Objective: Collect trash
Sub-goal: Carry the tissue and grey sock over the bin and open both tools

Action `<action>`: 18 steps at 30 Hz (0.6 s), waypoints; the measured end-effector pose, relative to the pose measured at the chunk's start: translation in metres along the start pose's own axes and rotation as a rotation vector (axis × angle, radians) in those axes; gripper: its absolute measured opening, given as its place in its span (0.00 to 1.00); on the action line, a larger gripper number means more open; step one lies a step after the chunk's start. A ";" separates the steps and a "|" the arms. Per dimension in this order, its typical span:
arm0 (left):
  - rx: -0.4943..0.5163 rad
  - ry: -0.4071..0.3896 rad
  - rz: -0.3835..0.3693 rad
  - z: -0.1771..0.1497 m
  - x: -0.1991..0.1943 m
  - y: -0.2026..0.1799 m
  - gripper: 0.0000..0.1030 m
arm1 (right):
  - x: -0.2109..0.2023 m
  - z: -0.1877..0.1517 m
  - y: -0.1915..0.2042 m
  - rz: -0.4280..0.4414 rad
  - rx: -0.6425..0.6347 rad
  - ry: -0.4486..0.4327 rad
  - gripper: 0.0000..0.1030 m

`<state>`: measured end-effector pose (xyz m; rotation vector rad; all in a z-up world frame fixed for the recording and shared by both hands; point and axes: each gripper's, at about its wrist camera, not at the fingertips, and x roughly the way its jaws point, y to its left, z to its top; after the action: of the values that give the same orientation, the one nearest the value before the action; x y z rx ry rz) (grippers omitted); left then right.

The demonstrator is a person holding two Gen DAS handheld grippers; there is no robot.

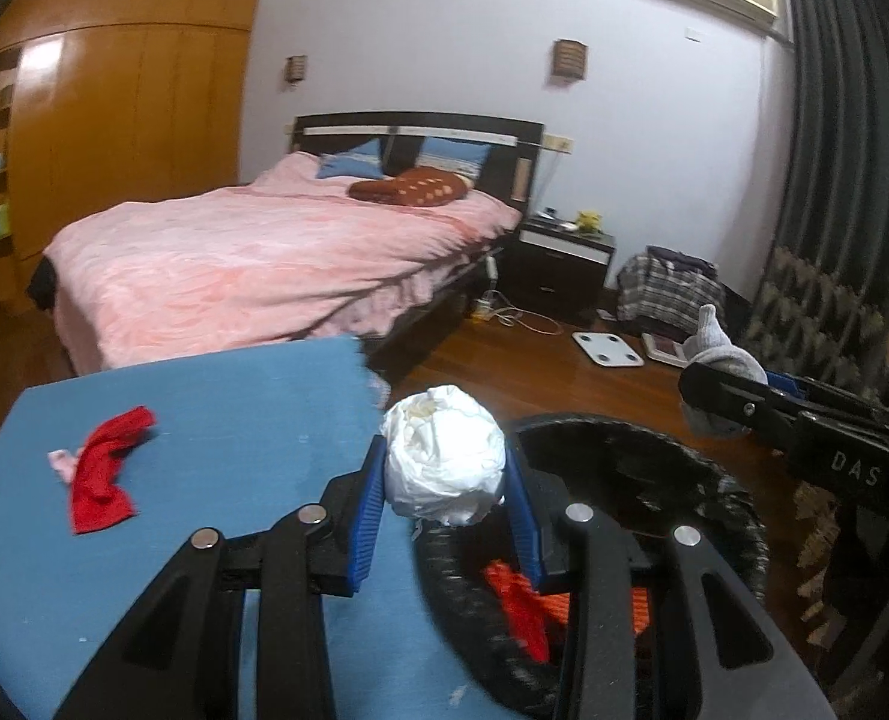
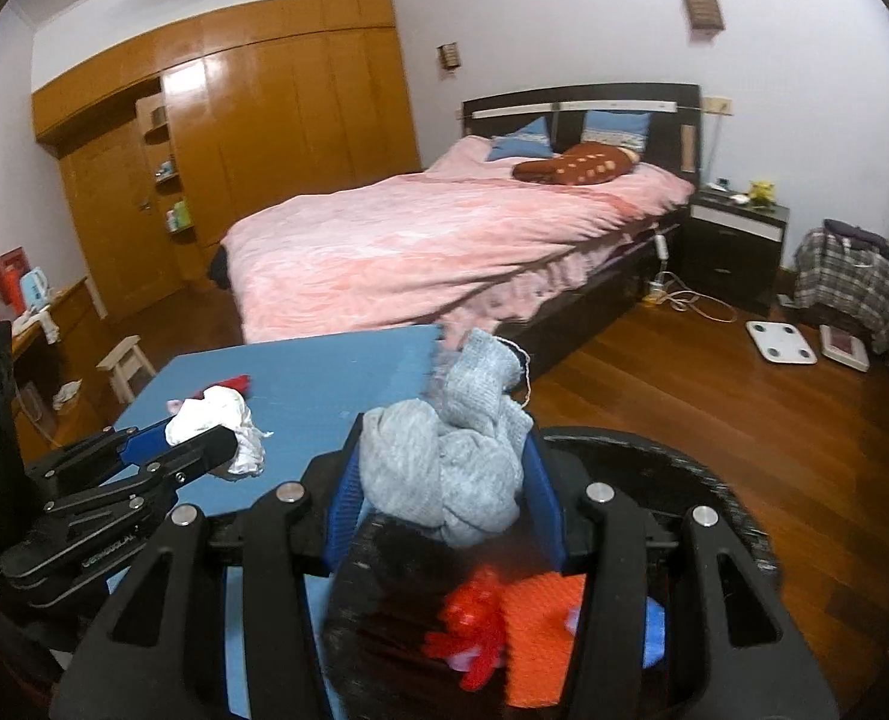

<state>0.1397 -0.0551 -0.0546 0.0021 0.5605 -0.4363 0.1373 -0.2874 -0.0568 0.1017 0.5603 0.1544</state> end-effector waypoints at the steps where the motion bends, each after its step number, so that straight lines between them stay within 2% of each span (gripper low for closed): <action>1: 0.005 0.002 -0.008 0.000 0.002 -0.005 0.36 | -0.002 -0.001 -0.006 -0.010 0.004 -0.001 0.45; 8: 0.035 0.020 -0.076 -0.001 0.019 -0.037 0.36 | -0.013 -0.015 -0.048 -0.085 0.049 0.009 0.45; 14: 0.050 0.034 -0.113 -0.001 0.033 -0.055 0.37 | -0.010 -0.025 -0.065 -0.119 0.074 0.027 0.46; 18: 0.053 0.041 -0.127 -0.001 0.039 -0.062 0.39 | -0.005 -0.031 -0.072 -0.137 0.079 0.040 0.51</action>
<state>0.1436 -0.1267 -0.0687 0.0266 0.5914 -0.5763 0.1250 -0.3577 -0.0900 0.1365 0.6112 0.0010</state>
